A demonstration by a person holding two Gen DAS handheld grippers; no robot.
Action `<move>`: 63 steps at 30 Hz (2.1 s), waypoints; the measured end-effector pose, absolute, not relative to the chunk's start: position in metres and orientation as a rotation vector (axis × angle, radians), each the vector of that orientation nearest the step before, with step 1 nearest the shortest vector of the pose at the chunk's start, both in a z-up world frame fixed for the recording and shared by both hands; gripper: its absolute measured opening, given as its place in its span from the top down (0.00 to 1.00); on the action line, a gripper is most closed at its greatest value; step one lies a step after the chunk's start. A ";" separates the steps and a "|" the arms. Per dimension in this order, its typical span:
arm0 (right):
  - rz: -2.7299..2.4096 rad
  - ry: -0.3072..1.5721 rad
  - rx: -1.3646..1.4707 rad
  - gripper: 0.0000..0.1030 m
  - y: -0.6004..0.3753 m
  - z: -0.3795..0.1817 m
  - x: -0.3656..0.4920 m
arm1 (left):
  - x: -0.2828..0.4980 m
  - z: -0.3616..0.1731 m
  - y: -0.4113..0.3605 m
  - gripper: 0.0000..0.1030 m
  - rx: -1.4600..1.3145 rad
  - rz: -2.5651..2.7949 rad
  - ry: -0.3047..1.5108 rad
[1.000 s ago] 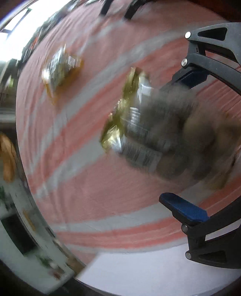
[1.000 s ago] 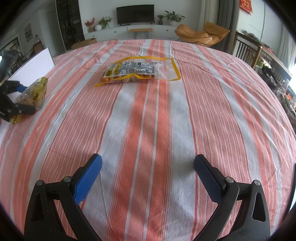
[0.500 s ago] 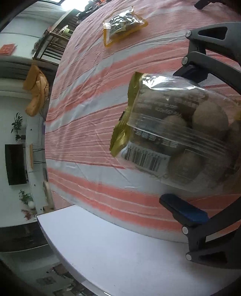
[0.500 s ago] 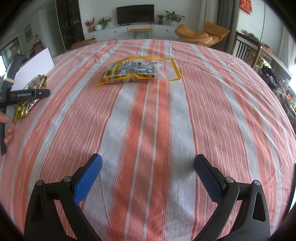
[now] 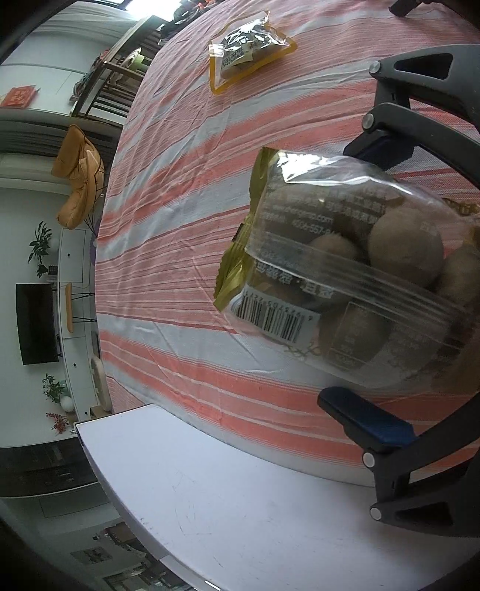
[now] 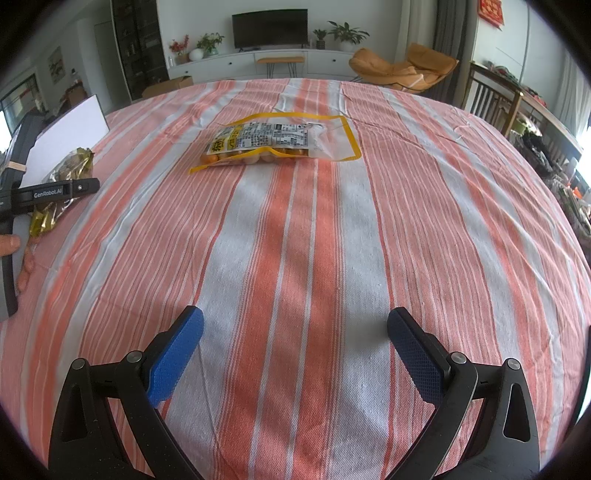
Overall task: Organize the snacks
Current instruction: 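Grasp the yellow-edged peanut bag with the right gripper while the left holds its bag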
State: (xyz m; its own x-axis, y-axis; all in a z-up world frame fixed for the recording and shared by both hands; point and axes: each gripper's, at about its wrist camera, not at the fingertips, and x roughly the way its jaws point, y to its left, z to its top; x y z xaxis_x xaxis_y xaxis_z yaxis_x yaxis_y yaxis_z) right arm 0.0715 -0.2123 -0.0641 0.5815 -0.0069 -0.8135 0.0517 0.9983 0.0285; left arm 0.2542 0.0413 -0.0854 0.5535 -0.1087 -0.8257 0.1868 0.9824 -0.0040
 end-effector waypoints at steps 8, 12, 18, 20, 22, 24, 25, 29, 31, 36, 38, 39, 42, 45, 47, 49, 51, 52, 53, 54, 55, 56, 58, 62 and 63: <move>-0.034 0.950 0.051 0.02 -0.212 -0.064 0.072 | 0.254 -0.086 0.042 0.00 0.088 -0.174 0.968; -0.035 0.950 0.051 0.02 -0.212 -0.064 0.072 | 0.254 -0.086 0.041 0.00 0.088 -0.174 0.968; -0.032 0.951 0.052 0.02 -0.213 -0.064 0.072 | 0.254 -0.086 0.041 0.00 0.088 -0.174 0.968; -0.031 0.942 0.078 0.03 -0.216 -0.063 0.069 | 0.254 -0.086 0.041 0.00 0.088 -0.175 0.968; -0.009 0.919 0.217 0.03 -0.232 -0.058 0.068 | 0.255 -0.086 0.042 0.00 0.087 -0.175 0.968; 0.052 0.903 0.436 0.03 -0.257 -0.051 0.081 | 0.253 -0.086 0.042 0.00 0.087 -0.175 0.967; 0.065 0.904 0.490 0.03 -0.266 -0.046 0.092 | 0.253 -0.086 0.042 0.00 0.087 -0.175 0.967; 0.098 0.828 0.406 0.03 -0.285 0.004 0.166 | 0.253 -0.086 0.042 0.00 0.087 -0.175 0.967; 0.148 0.893 0.272 0.03 -0.280 0.020 0.223 | 0.253 -0.086 0.043 0.00 0.087 -0.175 0.967; 0.123 1.072 0.172 0.03 -0.261 0.004 0.328 | 0.254 -0.085 0.042 0.00 0.084 -0.177 0.967; 0.115 1.062 0.161 0.03 -0.249 -0.010 0.346 | 0.255 -0.085 0.043 0.00 0.080 -0.179 0.966; 0.129 1.068 0.172 0.04 -0.245 -0.018 0.350 | 0.255 -0.085 0.042 0.00 0.081 -0.179 0.966; 0.154 1.178 0.133 0.03 -0.232 -0.052 0.361 | 0.254 -0.084 0.040 0.00 0.085 -0.177 0.966; 0.195 1.246 0.074 0.03 -0.228 -0.057 0.350 | 0.254 -0.083 0.040 0.00 0.086 -0.177 0.966; 0.200 1.337 0.140 0.03 -0.235 -0.057 0.336 | 0.254 -0.083 0.039 0.00 0.086 -0.177 0.967; 0.259 1.483 0.229 0.03 -0.239 -0.058 0.312 | 0.254 -0.083 0.039 0.00 0.087 -0.177 0.967; 0.301 1.549 0.263 0.04 -0.237 -0.058 0.291 | 0.254 -0.083 0.039 0.00 0.086 -0.177 0.966; 0.309 1.548 0.259 0.04 -0.236 -0.054 0.283 | 0.254 -0.083 0.039 0.00 0.086 -0.177 0.966; 0.327 1.513 0.227 0.03 -0.231 -0.046 0.275 | 0.254 -0.083 0.039 0.00 0.086 -0.177 0.966; 0.344 1.483 0.182 0.03 -0.227 -0.039 0.270 | 0.254 -0.083 0.039 0.00 0.086 -0.177 0.966; 0.364 1.455 0.120 0.03 -0.220 -0.034 0.265 | 0.254 -0.083 0.039 0.00 0.086 -0.177 0.966; 0.383 1.430 0.035 0.03 -0.210 -0.029 0.260 | 0.254 -0.083 0.039 0.00 0.086 -0.177 0.966; 0.418 1.403 -0.150 0.03 -0.190 -0.031 0.250 | 0.254 -0.083 0.039 0.00 0.086 -0.177 0.966; 0.346 1.402 -0.370 0.01 -0.165 -0.060 0.242 | 0.254 -0.083 0.038 0.00 0.088 -0.177 0.968; 0.340 1.386 -0.329 0.01 -0.169 -0.064 0.243 | 0.255 -0.083 0.038 0.00 0.088 -0.176 0.967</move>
State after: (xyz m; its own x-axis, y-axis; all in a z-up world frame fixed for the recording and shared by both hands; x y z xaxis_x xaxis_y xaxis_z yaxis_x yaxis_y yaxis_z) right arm 0.2427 -0.1687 -0.0640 0.1514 0.0405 -0.9876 -0.4206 0.9068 -0.0272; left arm 0.2546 0.0384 -0.0830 0.5548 -0.1094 -0.8247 0.1882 0.9821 -0.0037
